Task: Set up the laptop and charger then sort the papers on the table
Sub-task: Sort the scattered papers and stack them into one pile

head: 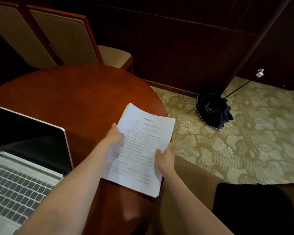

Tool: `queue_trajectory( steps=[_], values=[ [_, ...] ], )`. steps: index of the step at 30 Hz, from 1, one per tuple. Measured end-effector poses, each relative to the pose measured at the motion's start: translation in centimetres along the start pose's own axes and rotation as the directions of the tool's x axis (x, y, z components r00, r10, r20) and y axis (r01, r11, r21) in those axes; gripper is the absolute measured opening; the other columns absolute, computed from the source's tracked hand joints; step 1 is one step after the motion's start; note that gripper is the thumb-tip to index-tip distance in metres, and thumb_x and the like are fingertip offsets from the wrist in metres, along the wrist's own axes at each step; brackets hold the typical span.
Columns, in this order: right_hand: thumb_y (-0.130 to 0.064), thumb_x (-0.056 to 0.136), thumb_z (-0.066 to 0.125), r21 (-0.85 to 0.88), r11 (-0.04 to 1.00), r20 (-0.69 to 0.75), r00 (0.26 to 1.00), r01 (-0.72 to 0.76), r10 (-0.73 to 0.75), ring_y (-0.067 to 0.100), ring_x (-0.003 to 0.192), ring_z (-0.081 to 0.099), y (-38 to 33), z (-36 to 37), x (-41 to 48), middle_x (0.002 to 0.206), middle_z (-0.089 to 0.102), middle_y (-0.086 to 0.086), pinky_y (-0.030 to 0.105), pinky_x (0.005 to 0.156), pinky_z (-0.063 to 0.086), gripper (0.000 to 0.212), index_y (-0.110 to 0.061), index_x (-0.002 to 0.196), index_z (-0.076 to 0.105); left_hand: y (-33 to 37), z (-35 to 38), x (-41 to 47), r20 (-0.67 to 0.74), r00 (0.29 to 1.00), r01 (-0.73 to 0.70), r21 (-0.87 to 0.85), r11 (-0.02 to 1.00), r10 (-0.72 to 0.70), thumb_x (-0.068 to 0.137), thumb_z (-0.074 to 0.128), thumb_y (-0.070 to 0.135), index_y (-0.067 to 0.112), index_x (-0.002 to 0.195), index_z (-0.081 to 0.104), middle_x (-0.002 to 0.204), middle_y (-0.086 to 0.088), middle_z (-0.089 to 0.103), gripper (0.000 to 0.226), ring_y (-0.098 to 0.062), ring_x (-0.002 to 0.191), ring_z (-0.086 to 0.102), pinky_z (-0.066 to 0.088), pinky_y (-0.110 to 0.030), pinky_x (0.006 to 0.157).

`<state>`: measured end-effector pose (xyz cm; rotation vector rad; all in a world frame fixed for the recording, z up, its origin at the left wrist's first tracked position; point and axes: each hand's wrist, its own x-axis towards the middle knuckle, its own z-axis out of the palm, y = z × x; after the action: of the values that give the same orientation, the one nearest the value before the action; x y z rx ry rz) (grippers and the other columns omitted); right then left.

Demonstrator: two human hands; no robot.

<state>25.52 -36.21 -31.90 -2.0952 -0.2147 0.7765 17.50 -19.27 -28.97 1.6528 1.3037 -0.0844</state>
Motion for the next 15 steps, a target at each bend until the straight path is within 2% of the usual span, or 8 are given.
queue_trajectory(
  steps=[2,3,6,8,9,11,13,15],
  values=[
    [-0.014,0.094,0.044,-0.026,1.000,-0.051,0.999,-0.004,0.002,0.030,0.138,0.022,0.1,-0.4,0.6,0.149,0.022,0.012,0.046,0.111,0.030,0.061,-0.006,0.147,0.015,-0.5,0.0,0.0,-0.044,0.999,0.033,0.027,0.999,-0.032,0.086,0.047,-0.008,0.017,0.151,0.006,0.155,-0.006,0.018,0.080,-0.030,0.143,0.018,0.026,-0.047,0.111],
    [-0.013,0.093,0.045,-0.003,1.000,-0.070,0.997,-0.012,0.012,0.031,0.138,0.023,0.1,-0.5,1.0,0.147,0.027,0.013,0.049,0.110,0.031,0.058,-0.005,0.145,0.021,-0.8,0.0,0.1,-0.069,0.997,0.041,0.039,0.998,-0.038,0.085,0.049,-0.007,0.017,0.150,0.008,0.156,-0.006,0.017,0.081,-0.030,0.144,0.015,0.023,-0.050,0.114],
    [-0.007,0.091,0.042,0.158,0.987,-0.057,0.998,0.023,-0.014,0.027,0.126,0.045,-0.4,-0.3,1.1,0.133,0.047,0.007,0.047,0.103,0.041,0.047,-0.012,0.137,0.034,-1.1,0.4,-0.2,-0.089,0.996,0.020,0.067,0.998,-0.014,0.088,0.049,0.003,0.011,0.146,0.022,0.151,-0.010,0.027,0.065,-0.031,0.138,0.025,0.028,-0.048,0.111],
    [-0.005,0.093,0.039,0.224,0.973,-0.027,0.999,0.051,-0.046,0.023,0.124,0.047,-0.6,0.3,0.6,0.136,0.048,0.003,0.041,0.104,0.041,0.055,-0.018,0.144,0.024,-1.3,0.8,-0.6,-0.101,0.995,0.015,0.088,0.996,-0.006,0.088,0.048,0.007,0.009,0.140,0.031,0.142,-0.011,0.035,0.055,-0.030,0.130,0.033,0.036,-0.045,0.106],
    [-0.005,0.094,0.038,0.248,0.968,-0.012,0.999,0.047,-0.046,0.023,0.127,0.045,-0.7,0.6,0.4,0.139,0.045,0.001,0.040,0.105,0.040,0.060,-0.019,0.148,0.017,-1.3,0.8,-0.7,-0.113,0.994,0.017,0.091,0.996,-0.006,0.088,0.048,0.008,0.009,0.141,0.030,0.142,-0.011,0.035,0.056,-0.030,0.130,0.033,0.036,-0.045,0.106],
    [-0.006,0.095,0.038,0.270,0.963,0.001,1.000,0.021,-0.022,0.022,0.132,0.039,-0.8,1.0,0.2,0.145,0.038,-0.001,0.035,0.107,0.035,0.066,-0.021,0.151,0.007,-1.5,0.8,-0.7,-0.119,0.993,0.024,0.088,0.996,-0.013,0.091,0.046,0.010,0.011,0.148,0.018,0.148,-0.010,0.028,0.064,-0.031,0.135,0.028,0.032,-0.047,0.109],
    [-0.006,0.096,0.037,0.338,0.941,0.008,1.000,-0.018,0.017,0.022,0.134,0.037,-0.7,1.0,0.3,0.147,0.036,-0.002,0.032,0.104,0.033,0.066,-0.022,0.151,0.005,-1.6,1.0,-0.7,-0.114,0.993,0.026,0.089,0.996,-0.016,0.092,0.045,0.012,0.011,0.150,0.008,0.153,-0.009,0.021,0.069,-0.031,0.139,0.022,0.027,-0.048,0.113],
    [-0.006,0.096,0.038,0.422,0.904,0.032,0.998,-0.064,0.056,0.023,0.134,0.038,-0.7,0.8,0.5,0.147,0.037,-0.002,0.031,0.103,0.033,0.067,-0.024,0.151,0.005,-1.5,1.3,-1.0,-0.129,0.992,0.028,0.120,0.992,-0.012,0.092,0.046,0.013,0.010,0.150,0.007,0.153,-0.010,0.021,0.070,-0.031,0.139,0.020,0.025,-0.048,0.113]
  ],
)
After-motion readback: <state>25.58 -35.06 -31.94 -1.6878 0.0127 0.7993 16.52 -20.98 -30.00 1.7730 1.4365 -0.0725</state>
